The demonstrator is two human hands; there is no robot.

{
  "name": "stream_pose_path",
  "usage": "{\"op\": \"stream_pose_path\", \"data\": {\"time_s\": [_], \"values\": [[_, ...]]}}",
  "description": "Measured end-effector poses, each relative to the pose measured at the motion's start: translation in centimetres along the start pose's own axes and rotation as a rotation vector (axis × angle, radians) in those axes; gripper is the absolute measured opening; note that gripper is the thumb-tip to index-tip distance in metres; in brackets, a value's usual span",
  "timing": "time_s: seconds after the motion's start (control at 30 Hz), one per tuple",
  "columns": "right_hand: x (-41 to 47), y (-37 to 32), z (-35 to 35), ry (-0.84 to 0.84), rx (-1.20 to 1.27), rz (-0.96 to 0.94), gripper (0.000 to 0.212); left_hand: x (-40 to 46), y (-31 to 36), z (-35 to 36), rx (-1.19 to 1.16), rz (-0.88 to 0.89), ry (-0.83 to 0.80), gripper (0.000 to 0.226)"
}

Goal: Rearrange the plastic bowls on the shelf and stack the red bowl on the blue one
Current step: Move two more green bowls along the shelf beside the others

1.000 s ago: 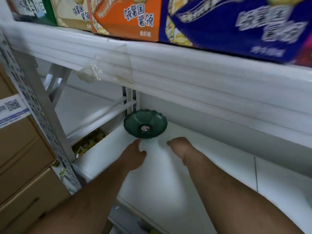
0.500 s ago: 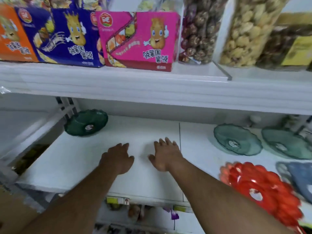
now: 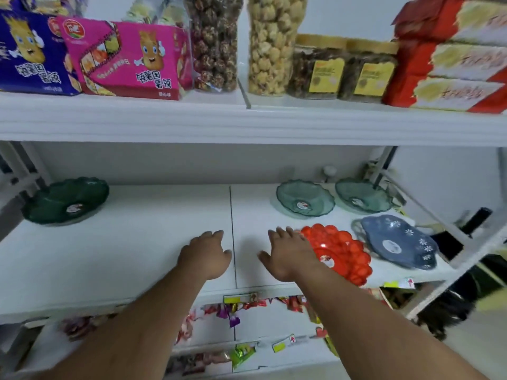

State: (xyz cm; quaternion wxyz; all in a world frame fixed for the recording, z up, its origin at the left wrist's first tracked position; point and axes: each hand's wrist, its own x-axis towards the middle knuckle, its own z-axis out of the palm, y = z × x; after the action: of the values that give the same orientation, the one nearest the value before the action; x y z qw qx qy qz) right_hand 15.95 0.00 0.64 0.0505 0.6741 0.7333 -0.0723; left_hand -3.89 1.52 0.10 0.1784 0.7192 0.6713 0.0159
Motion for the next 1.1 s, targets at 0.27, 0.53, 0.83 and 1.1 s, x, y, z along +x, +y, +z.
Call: {"op": "stream_pose_path", "data": {"time_s": [0.27,0.53,0.83,1.1], "values": [[-4.5,14.0,-0.6,0.107,0.083,0.106,0.077,-0.5,13.8,2.6,-0.002,0.085,0.022,0.066],[-6.2,28.0,-0.7,0.077,0.142,0.146,0.078,0.0,27.4,6.3,-0.031,0.115,0.054,0.061],[-2.5,35.2,-0.6,0.058,0.199,0.148,0.07,5.5,32.5,8.5,0.012,0.057,0.03,0.062],[4.9,39.4,0.3,0.063,0.191,0.195,0.062,15.1,33.0,9.9,-0.006,-0.02,0.07,0.064]]}}
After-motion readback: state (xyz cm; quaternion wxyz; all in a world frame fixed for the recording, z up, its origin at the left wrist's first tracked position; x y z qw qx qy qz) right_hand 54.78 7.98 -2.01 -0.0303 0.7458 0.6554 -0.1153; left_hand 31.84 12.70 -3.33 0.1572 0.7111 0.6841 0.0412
